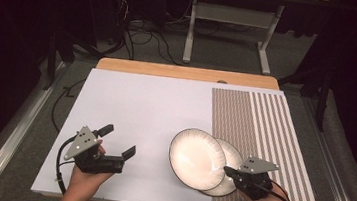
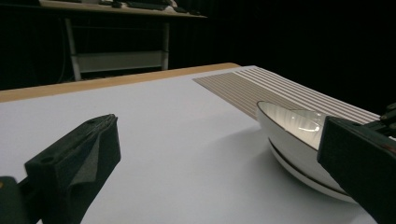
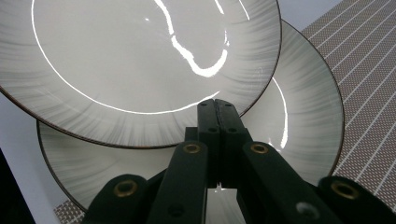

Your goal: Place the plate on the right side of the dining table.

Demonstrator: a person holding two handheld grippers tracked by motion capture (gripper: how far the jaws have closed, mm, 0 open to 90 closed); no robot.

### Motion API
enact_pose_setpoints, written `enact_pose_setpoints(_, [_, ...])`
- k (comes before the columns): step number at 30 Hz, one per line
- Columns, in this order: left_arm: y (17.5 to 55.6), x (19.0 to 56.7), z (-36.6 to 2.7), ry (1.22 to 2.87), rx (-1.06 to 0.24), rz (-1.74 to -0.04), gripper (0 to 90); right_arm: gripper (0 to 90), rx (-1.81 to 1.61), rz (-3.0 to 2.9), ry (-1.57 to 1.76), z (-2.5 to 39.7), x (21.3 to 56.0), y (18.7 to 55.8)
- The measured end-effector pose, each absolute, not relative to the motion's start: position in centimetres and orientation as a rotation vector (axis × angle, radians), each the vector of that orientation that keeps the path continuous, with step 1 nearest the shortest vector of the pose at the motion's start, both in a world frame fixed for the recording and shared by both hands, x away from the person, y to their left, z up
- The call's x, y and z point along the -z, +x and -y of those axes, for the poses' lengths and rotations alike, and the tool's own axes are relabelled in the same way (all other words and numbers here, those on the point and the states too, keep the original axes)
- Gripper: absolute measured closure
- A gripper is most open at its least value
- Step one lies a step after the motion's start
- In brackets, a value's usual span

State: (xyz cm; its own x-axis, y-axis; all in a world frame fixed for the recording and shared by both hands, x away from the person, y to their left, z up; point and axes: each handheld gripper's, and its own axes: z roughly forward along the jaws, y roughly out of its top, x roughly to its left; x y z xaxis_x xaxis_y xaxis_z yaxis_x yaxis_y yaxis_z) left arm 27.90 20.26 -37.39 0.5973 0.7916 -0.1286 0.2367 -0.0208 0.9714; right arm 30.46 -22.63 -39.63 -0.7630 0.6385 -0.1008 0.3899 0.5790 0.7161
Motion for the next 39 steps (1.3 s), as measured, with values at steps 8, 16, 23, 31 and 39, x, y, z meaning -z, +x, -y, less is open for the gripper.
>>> enact_pose_setpoints(8, [29.1,36.9,-15.3,1.691,-0.441,-0.872,0.5,90.0,-0.997,-2.461,0.832,22.6,39.6,30.5])
enact_pose_setpoints(16, [31.1,38.3,-11.1,1.76,-0.283,-0.896,0.5,90.0,-0.967,-2.5,0.785,21.5,39.9,30.4])
enact_pose_setpoints(23, [30.7,38.4,-10.3,1.757,-0.288,-0.858,0.5,90.0,-0.985,-2.482,0.804,22.3,39.7,30.3])
enact_pose_setpoints(31, [30.4,38.7,-10.9,1.758,-0.312,-0.85,0.6,90.0,-1.041,-2.359,0.874,24.4,38.0,30.5])
enact_pose_setpoints(39, [30.4,38.6,-11.3,1.75,-0.346,-0.855,0.5,90.0,-1.012,-2.287,0.982,27.0,38.3,31.3])
